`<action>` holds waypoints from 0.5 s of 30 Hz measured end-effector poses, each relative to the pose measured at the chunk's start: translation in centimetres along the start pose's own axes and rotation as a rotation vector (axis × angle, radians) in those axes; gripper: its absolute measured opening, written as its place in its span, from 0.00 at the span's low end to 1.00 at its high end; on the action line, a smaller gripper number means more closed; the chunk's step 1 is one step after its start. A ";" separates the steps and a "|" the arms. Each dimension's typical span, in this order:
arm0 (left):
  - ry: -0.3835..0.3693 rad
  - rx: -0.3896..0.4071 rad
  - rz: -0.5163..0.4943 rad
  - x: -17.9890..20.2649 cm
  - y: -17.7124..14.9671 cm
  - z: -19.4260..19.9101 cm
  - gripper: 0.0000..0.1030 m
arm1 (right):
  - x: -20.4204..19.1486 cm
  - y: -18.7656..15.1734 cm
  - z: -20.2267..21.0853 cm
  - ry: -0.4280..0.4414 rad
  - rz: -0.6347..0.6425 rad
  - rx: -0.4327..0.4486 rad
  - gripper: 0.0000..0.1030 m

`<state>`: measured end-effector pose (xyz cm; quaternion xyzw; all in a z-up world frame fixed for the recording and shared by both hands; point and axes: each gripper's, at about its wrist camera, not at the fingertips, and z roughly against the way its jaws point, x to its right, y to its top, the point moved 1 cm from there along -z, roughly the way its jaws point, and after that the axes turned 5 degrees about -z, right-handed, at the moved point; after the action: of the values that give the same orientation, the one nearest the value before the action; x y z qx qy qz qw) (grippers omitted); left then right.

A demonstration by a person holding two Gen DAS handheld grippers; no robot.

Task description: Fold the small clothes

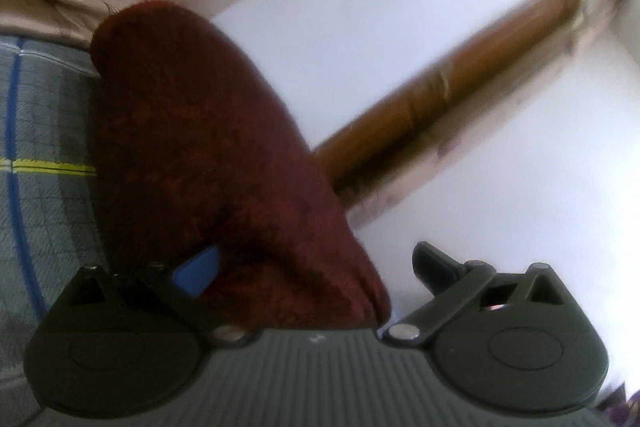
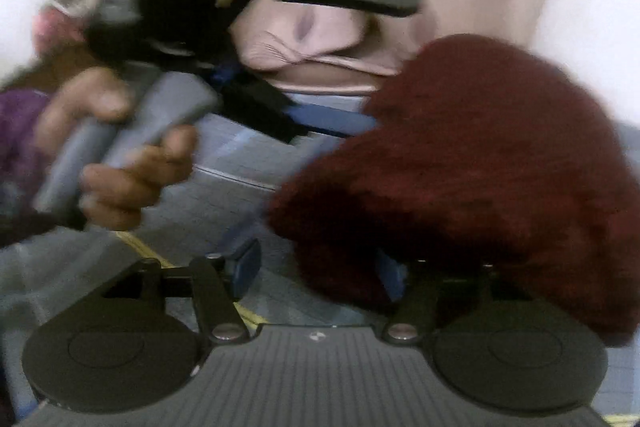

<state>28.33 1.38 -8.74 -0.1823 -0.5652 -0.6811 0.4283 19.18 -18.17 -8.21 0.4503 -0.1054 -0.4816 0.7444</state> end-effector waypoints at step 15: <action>-0.019 0.068 -0.011 2.0 -1.9 2.2 1.00 | 0.4 -2.3 5.5 0.184 -0.067 0.075 0.56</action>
<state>25.21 2.67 -7.80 -0.1709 -0.5932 -0.6621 0.4250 14.72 -21.96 -6.89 0.5232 -0.0394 -0.4585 0.7172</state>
